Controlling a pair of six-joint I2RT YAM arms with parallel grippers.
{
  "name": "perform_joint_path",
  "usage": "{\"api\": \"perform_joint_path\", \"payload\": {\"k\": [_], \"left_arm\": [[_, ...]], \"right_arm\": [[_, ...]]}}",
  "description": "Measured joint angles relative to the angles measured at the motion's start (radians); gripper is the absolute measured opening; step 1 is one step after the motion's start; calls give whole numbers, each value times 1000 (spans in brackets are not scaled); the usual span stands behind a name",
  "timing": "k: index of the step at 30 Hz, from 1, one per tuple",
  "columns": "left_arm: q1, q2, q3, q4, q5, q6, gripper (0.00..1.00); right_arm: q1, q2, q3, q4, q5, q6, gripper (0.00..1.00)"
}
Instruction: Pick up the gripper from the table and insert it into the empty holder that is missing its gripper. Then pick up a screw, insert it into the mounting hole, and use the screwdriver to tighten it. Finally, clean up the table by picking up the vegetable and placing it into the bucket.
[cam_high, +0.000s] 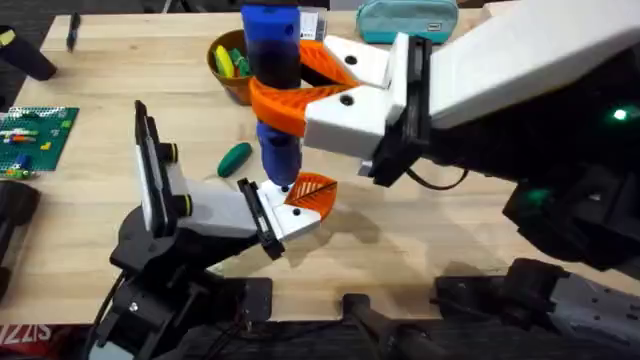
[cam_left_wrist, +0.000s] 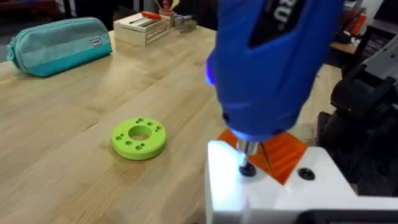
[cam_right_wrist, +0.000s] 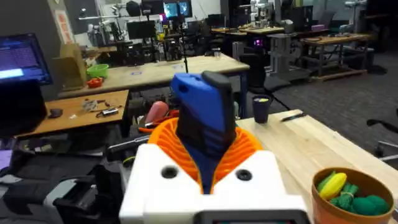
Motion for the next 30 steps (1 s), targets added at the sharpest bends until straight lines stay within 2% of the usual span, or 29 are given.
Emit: {"api": "perform_joint_path", "payload": {"k": [30], "left_arm": [[0, 0, 0, 0, 0, 0, 21]], "right_arm": [[0, 0, 0, 16, 3, 4, 58]]}}
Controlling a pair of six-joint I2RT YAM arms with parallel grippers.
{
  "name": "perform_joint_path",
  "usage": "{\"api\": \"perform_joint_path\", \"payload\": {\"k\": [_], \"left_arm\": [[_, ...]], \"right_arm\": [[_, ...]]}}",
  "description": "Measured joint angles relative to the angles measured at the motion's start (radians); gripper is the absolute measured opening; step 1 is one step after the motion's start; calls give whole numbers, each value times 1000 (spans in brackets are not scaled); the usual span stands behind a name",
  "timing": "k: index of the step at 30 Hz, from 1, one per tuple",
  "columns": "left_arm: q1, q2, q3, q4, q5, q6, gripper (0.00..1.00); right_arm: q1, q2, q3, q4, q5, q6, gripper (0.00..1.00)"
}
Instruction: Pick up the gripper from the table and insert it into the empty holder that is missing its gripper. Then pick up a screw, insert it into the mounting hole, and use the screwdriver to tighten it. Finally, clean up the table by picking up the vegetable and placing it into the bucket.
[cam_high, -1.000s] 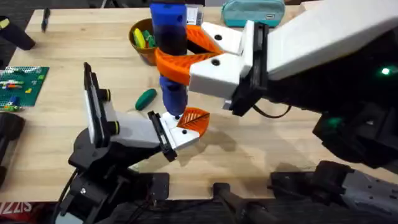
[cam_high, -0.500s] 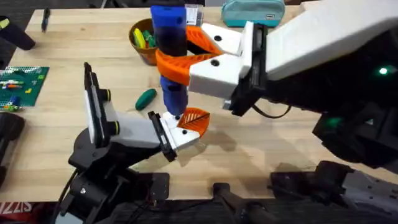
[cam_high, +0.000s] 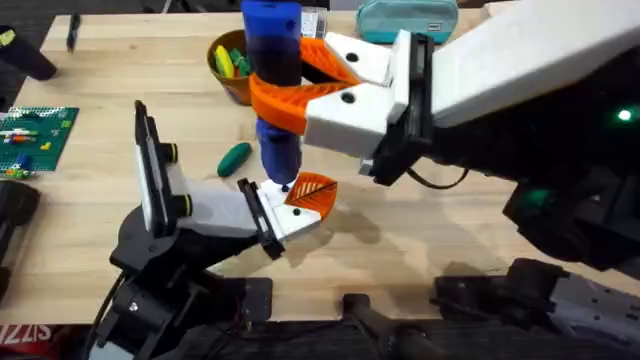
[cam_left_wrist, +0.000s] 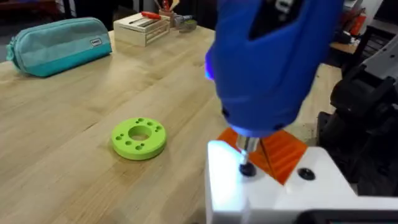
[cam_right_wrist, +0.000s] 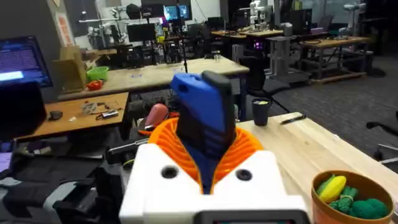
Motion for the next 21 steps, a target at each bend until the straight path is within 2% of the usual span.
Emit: {"api": "perform_joint_path", "payload": {"k": [21], "left_arm": [[0, 0, 0, 0, 0, 0, 21]], "right_arm": [[0, 0, 0, -30, 1, 19, 58]]}}
